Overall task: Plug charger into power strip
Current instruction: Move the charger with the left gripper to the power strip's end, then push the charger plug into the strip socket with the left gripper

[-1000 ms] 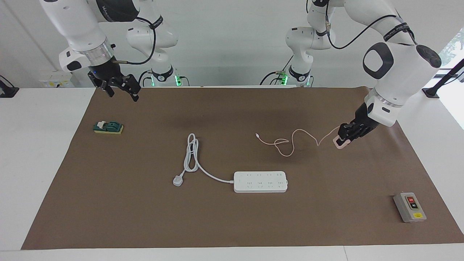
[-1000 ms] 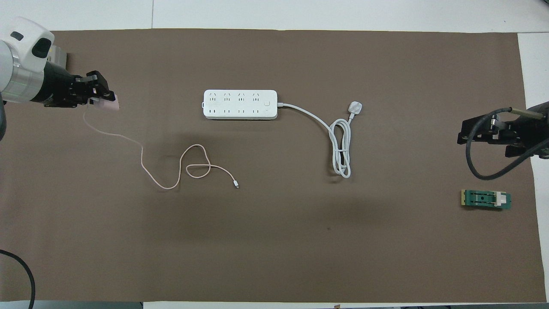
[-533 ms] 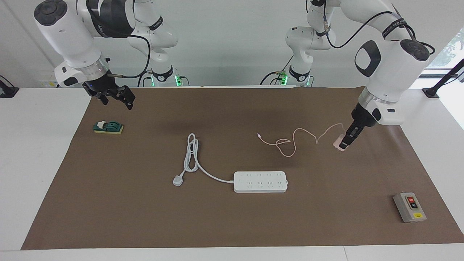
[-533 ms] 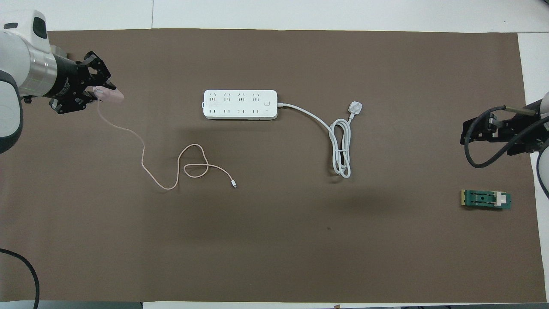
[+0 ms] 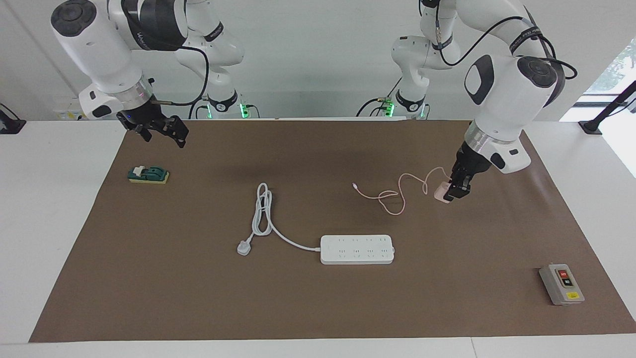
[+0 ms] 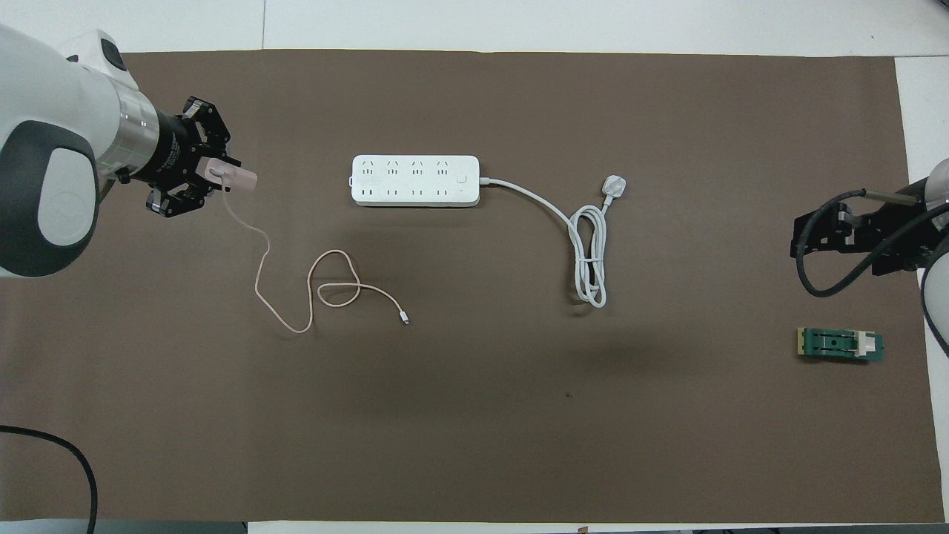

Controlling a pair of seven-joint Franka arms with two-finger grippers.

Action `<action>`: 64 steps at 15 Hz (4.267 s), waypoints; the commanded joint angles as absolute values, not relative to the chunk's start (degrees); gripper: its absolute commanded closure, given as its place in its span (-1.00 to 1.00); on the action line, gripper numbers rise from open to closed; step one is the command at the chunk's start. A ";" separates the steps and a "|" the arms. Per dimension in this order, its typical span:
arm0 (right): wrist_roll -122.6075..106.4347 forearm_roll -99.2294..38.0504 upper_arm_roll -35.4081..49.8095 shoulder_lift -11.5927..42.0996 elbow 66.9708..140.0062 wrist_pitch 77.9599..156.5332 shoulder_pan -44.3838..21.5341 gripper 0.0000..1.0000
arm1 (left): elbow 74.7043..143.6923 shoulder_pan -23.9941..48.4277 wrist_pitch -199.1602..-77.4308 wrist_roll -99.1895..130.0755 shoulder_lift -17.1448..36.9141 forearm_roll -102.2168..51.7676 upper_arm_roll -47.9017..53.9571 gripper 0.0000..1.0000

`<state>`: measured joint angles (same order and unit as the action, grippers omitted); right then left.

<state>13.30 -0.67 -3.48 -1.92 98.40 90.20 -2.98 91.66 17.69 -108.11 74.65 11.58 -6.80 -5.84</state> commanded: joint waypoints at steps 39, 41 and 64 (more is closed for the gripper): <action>-0.09 0.00 -4.04 -1.14 94.57 89.30 2.29 -1.00 | 79.54 32.96 -112.23 108.28 33.93 -3.43 -12.13 1.00; -0.09 0.00 -4.04 -1.32 94.75 89.12 2.46 -1.00 | 79.37 32.87 -112.32 107.23 33.93 -3.08 -12.04 1.00; -0.09 0.09 -3.96 -2.72 95.27 88.51 2.11 -1.00 | 82.09 33.40 -114.26 105.56 33.13 -3.16 -11.69 1.00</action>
